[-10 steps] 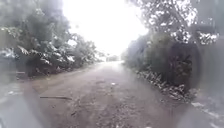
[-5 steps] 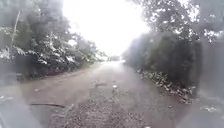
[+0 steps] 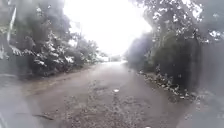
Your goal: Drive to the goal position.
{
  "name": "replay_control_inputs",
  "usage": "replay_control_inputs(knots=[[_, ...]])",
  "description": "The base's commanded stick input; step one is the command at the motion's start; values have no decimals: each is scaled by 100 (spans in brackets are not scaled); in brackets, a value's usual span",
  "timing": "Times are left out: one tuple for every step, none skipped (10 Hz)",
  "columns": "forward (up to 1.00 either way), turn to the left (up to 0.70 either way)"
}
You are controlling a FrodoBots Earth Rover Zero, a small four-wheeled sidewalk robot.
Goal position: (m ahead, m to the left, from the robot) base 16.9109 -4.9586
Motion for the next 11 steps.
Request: replay_control_inputs(knots=[[70, -22], [70, -35], [70, -35], [70, -35], [70, -35], [70, -35], [70, 0], [70, 0], [70, 0], [70, 0], [70, 0]])
